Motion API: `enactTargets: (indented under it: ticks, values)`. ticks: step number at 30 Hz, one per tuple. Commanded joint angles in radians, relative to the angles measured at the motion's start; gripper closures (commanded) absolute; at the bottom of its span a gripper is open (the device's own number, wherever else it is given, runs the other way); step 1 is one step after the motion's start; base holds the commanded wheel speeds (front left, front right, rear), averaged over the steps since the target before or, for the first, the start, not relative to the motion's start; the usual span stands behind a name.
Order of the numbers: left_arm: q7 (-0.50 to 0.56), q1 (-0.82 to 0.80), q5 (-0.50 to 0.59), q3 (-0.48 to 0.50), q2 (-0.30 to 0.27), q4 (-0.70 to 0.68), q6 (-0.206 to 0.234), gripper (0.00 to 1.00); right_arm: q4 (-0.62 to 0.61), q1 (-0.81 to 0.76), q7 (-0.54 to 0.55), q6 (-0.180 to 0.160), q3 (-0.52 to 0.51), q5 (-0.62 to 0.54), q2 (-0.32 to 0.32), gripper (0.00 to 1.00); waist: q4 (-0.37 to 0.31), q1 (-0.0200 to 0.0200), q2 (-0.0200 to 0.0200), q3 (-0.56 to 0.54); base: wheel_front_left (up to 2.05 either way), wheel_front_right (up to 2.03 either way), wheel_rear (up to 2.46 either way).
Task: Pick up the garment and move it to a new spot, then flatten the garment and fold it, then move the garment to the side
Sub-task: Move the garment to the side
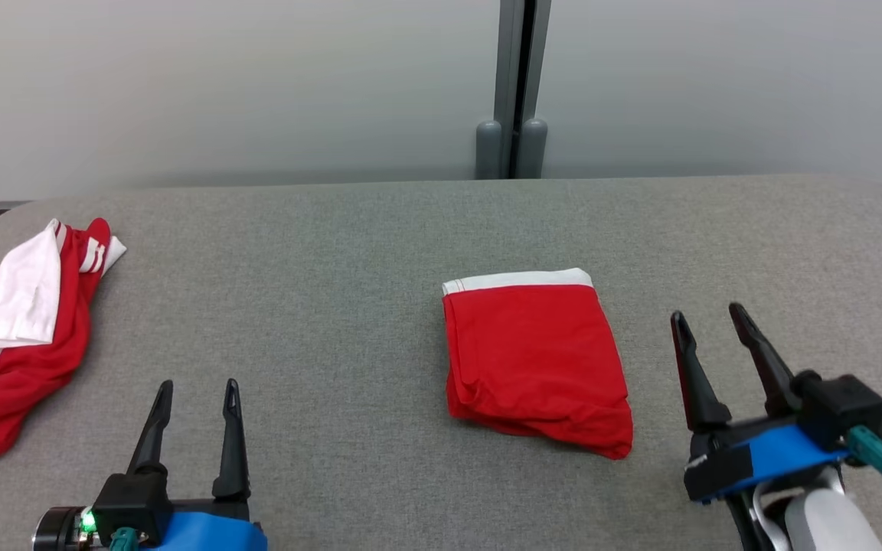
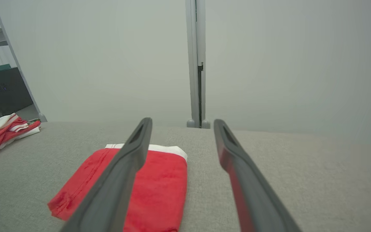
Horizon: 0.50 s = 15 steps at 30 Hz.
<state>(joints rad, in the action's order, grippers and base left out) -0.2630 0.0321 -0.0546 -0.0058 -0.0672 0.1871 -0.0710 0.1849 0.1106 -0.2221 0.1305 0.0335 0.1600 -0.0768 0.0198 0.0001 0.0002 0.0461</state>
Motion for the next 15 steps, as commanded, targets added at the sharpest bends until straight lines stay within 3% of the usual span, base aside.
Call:
enactTargets:
  ticks: [1,7,15]
  values:
    - [-0.002,-0.024,-0.008,0.0,-0.004,0.002,-0.006,0.0,0.005,0.053,0.017,0.0,0.014,0.004,-0.017,0.0,0.011,-0.0001,-0.0002,0.017,0.0,0.0,0.0]
    - [-0.002,-0.053,-0.009,-0.007,-0.001,0.003,-0.005,0.0,0.068,0.2,0.097,0.0,0.039,-0.006,-0.037,0.0,0.034,-0.0001,-0.0002,0.07,0.0,0.0,0.0]
    - [-0.002,-0.108,-0.015,-0.029,0.007,0.003,-0.009,0.0,0.271,0.322,0.163,0.0,0.049,-0.007,-0.064,0.0,0.077,-0.0001,-0.0002,0.151,0.0,0.0,0.0]
